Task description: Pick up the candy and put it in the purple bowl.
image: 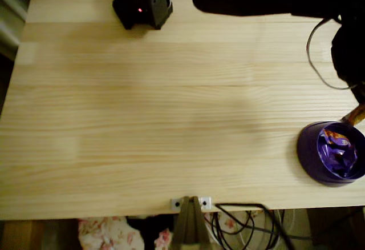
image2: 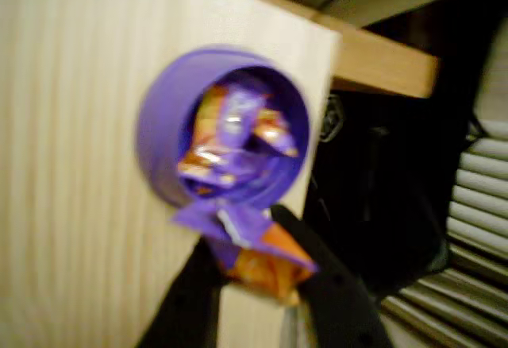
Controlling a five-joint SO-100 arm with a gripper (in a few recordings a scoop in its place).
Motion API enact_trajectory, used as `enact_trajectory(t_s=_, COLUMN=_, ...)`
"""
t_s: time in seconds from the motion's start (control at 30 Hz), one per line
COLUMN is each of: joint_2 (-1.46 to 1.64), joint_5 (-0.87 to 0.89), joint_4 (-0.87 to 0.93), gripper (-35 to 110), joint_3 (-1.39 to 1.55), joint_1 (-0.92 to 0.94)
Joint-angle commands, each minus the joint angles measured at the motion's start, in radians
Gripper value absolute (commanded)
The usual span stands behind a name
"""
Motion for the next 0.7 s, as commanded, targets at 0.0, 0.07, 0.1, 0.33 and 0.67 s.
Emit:
enact_trajectory(t_s=0.0, joint_2=0.058, joint_5=0.032, joint_4=-0.026, gripper=4, joint_3=-0.186, joint_1=-0.002)
enact_trajectory(t_s=0.07, joint_2=0.06, joint_5=0.035, joint_4=-0.063, gripper=3, joint_3=-0.187, joint_1=0.003)
enact_trajectory(t_s=0.1, joint_2=0.06, joint_5=0.035, joint_4=-0.083, gripper=2, joint_3=-0.184, joint_1=0.005)
enact_trajectory(t_s=0.33, joint_2=0.018, joint_5=0.048, joint_4=-0.186, gripper=2, joint_3=-0.187, joint_1=0.009)
enact_trajectory(t_s=0.67, joint_2=-0.077, joint_5=0.08, joint_4=-0.311, gripper=1, joint_3=-0.183, joint_1=0.008)
